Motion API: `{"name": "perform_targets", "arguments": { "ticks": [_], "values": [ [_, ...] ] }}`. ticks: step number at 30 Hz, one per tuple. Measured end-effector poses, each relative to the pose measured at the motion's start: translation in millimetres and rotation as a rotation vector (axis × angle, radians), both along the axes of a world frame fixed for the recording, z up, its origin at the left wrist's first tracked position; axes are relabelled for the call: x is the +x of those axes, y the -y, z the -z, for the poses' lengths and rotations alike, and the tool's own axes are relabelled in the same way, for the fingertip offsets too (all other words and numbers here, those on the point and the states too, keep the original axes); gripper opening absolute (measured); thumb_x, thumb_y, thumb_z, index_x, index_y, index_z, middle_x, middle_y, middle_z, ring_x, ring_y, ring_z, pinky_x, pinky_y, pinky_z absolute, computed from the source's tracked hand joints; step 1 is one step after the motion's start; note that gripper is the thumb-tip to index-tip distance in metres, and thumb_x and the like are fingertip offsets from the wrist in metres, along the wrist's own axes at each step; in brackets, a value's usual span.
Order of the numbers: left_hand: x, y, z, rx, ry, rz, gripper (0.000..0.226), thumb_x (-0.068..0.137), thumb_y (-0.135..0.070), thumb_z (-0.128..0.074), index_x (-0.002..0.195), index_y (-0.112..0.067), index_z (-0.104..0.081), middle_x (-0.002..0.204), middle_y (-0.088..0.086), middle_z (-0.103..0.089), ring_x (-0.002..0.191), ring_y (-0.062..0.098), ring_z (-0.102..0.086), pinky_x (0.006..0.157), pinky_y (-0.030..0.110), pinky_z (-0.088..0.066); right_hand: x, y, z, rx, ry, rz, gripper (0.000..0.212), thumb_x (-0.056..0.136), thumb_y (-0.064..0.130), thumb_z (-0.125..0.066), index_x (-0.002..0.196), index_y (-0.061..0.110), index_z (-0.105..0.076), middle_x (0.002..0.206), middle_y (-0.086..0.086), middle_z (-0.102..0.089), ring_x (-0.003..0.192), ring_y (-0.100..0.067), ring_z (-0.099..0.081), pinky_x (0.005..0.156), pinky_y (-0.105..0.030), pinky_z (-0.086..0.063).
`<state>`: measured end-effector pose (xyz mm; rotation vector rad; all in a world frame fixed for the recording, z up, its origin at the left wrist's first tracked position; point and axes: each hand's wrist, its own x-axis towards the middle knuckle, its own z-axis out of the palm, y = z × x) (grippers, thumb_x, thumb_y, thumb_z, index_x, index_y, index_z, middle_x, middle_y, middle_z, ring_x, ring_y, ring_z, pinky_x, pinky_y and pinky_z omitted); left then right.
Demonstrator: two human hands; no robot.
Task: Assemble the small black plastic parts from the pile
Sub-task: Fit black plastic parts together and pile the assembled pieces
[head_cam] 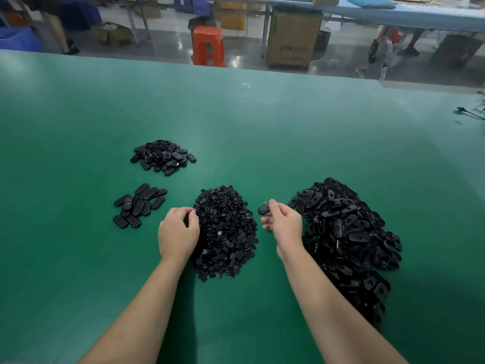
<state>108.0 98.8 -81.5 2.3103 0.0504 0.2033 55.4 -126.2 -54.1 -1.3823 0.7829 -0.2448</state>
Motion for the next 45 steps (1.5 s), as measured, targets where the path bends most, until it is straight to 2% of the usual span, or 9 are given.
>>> {"name": "perform_targets", "arguments": {
  "ticks": [10, 13, 17, 20, 24, 30, 34, 37, 45],
  "values": [
    [-0.4, -1.1, 0.6, -0.002, -0.001, 0.007, 0.020, 0.098, -0.027, -0.053, 0.105, -0.023, -0.072, 0.104, -0.008, -0.063, 0.090, 0.014, -0.058, 0.093, 0.049, -0.050, -5.8, -1.9, 13.3, -0.080, 0.038, 0.005, 0.017, 0.102, 0.016, -0.056, 0.092, 0.019, -0.069, 0.063, 0.006, -0.071, 0.055, -0.007, -0.065, 0.068, -0.034, -0.060],
    [-0.9, 0.1, 1.0, 0.037, 0.007, 0.033, 0.020, 0.098, -0.030, -0.054, 0.104, -0.026, -0.072, 0.103, -0.012, -0.059, 0.087, 0.009, -0.056, 0.095, 0.048, -0.049, -10.5, -2.5, 17.6, -0.073, 0.076, 0.013, 0.012, 0.101, 0.013, -0.058, 0.102, 0.016, -0.069, 0.069, 0.004, -0.072, 0.058, -0.007, -0.065, 0.066, -0.027, -0.057],
    [-0.2, 0.9, 2.4, 0.066, 0.011, 0.036, 0.020, 0.098, -0.032, -0.055, 0.106, -0.026, -0.072, 0.103, -0.014, -0.056, 0.086, 0.007, -0.053, 0.096, 0.046, -0.048, -14.1, -1.2, 18.2, -0.053, 0.129, 0.022, 0.029, 0.100, 0.007, -0.058, 0.113, 0.033, -0.061, 0.081, 0.001, -0.069, 0.061, -0.005, -0.065, 0.068, -0.024, -0.058],
    [0.3, 0.1, 2.3, 0.069, 0.014, 0.036, 0.020, 0.098, -0.031, -0.055, 0.106, -0.026, -0.072, 0.103, -0.014, -0.057, 0.088, 0.009, -0.054, 0.095, 0.046, -0.048, -15.5, -1.6, 16.7, -0.008, 0.160, 0.006, 0.022, 0.097, 0.002, -0.061, 0.105, 0.022, -0.066, 0.087, -0.005, -0.070, 0.064, -0.009, -0.068, 0.065, -0.022, -0.057],
    [-0.3, 0.5, 2.0, 0.064, 0.017, 0.039, 0.020, 0.098, -0.032, -0.055, 0.107, -0.027, -0.072, 0.106, -0.011, -0.060, 0.087, 0.011, -0.056, 0.094, 0.046, -0.049, -17.4, -2.2, 16.3, 0.029, 0.197, -0.009, 0.009, 0.094, 0.002, -0.065, 0.098, 0.007, -0.058, 0.086, -0.008, -0.073, 0.077, -0.019, -0.075, 0.069, -0.025, -0.060],
    [-0.3, 0.0, 4.3, 0.124, 0.024, 0.055, 0.029, 0.096, -0.040, -0.059, 0.121, -0.029, -0.069, 0.111, -0.008, -0.060, 0.089, 0.012, -0.053, 0.095, 0.035, -0.041, -17.9, -1.8, 13.7, 0.113, 0.259, -0.012, 0.017, 0.098, 0.008, -0.062, 0.107, 0.010, -0.048, 0.102, -0.011, -0.075, 0.092, -0.019, -0.076, 0.080, -0.024, -0.060],
    [-0.2, 0.1, 4.9, 0.138, 0.027, 0.066, 0.026, 0.094, -0.046, -0.064, 0.114, -0.031, -0.072, 0.105, -0.012, -0.053, 0.090, 0.011, -0.050, 0.094, 0.033, -0.037, -19.0, -1.4, 13.6, 0.078, 0.267, -0.046, 0.025, 0.102, 0.009, -0.057, 0.120, 0.024, -0.050, 0.100, -0.006, -0.076, 0.093, -0.016, -0.075, 0.081, -0.023, -0.059],
    [0.8, -0.9, 5.6, 0.130, 0.038, 0.072, 0.017, 0.093, -0.042, -0.066, 0.104, -0.031, -0.074, 0.102, -0.013, -0.053, 0.091, 0.007, -0.051, 0.095, 0.034, -0.035, -20.0, -0.4, 14.6, 0.048, 0.238, -0.085, 0.014, 0.103, 0.009, -0.054, 0.115, 0.009, -0.061, 0.101, -0.009, -0.075, 0.090, -0.018, -0.075, 0.080, -0.024, -0.060],
    [0.7, -1.2, 5.7, 0.089, 0.048, 0.049, 0.012, 0.093, -0.035, -0.069, 0.088, -0.026, -0.076, 0.097, -0.011, -0.056, 0.086, 0.008, -0.051, 0.095, 0.038, -0.038, -19.4, -1.5, 11.7, 0.099, 0.237, -0.068, 0.011, 0.106, 0.017, -0.049, 0.114, 0.010, -0.050, 0.104, -0.009, -0.076, 0.089, -0.023, -0.076, 0.076, -0.028, -0.061]
  ]
}}
